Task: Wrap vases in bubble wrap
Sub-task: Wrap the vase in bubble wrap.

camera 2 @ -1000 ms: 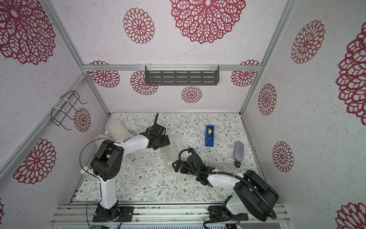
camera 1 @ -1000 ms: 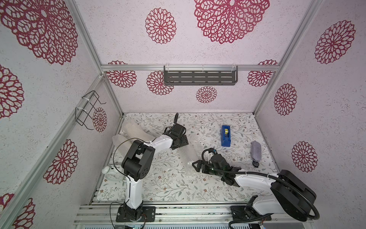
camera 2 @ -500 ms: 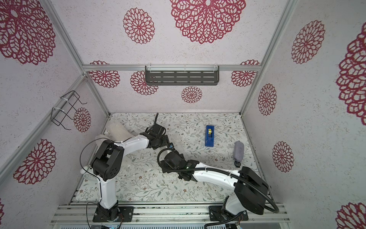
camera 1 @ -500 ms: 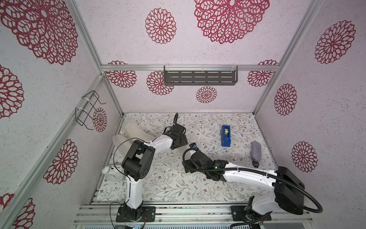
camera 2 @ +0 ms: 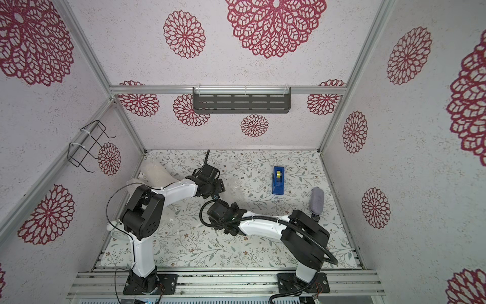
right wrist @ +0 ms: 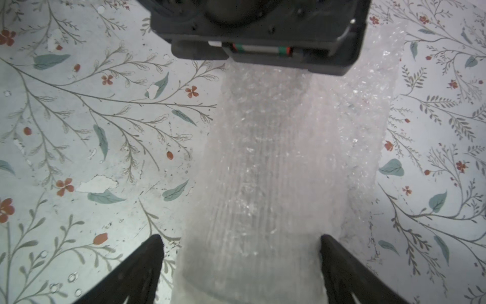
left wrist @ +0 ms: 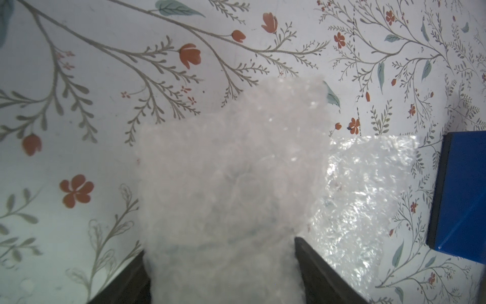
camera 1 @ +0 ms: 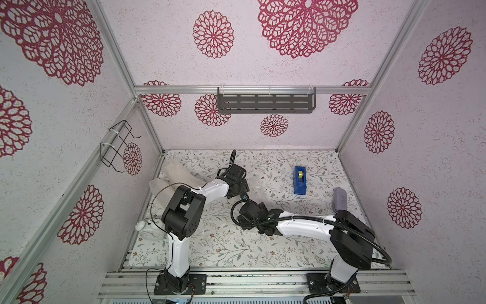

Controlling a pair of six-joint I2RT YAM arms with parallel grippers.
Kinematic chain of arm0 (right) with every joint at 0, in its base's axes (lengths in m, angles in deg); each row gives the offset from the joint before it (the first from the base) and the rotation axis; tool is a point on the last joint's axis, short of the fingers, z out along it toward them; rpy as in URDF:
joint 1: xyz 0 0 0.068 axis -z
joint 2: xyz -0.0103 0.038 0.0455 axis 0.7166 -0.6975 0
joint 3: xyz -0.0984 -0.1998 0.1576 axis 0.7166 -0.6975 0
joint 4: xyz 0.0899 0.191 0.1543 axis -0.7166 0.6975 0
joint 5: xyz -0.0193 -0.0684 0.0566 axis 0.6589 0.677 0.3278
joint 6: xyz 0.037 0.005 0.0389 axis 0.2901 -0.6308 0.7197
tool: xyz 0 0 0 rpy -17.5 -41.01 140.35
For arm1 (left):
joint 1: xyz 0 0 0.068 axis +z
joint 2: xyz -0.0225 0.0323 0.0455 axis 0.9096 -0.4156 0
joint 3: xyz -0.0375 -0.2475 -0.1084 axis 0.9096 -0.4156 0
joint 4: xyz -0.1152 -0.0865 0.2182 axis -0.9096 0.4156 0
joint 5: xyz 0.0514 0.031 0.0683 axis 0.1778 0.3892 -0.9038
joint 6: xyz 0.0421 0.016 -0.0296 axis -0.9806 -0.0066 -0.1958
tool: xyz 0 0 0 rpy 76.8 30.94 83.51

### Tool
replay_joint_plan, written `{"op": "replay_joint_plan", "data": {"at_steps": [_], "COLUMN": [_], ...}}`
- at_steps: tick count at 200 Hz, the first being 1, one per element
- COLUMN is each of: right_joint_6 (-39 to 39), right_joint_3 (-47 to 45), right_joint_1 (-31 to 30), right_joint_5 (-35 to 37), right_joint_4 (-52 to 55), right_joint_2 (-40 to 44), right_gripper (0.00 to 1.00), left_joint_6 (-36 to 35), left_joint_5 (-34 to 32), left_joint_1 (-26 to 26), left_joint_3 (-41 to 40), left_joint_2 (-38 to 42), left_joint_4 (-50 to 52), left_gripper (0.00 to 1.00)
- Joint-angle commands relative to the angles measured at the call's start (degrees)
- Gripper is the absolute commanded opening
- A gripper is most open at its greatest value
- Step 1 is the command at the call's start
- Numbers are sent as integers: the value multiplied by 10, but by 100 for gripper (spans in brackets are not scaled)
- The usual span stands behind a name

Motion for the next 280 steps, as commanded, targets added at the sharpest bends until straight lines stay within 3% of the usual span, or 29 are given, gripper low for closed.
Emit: {"op": "replay_joint_plan", "data": {"at_steps": [1,40,78,122,145,200,239,280], "right_joint_6": [7,30,55,95,126,231,292,354], "right_joint_3": [-12,-39,-89,-147,-169,-226,-245,-262], "right_joint_1": [5,17,36,66,75,109,120,131], "right_joint_5": [-27,-51,-85,-161,-188,-279,-308,-328], "right_joint_4": [14,-5,-62,-148,-185,-305,-366,-442], "right_joint_2": [-21,-21,-7,22,28,22,17,-2], "right_gripper": [93,92,88,83,82,81,80,80], "left_joint_6": [0,-3,-34,-61,-88,-73,-35,-12], "left_joint_5": [-25,-13,-9,-4,-34,-46,10,60], "left_joint_1": [12,17,16,19,22,32,22,5], "left_joint_3": [-3,13,59,94,131,61,-33,-61], "left_joint_2": [-25,-26,-24,-2,16,106,147,136], "left_joint_4": [41,44,82,117,178,147,70,15], "left_gripper": [79,86,100,98,98,98,98,97]}}
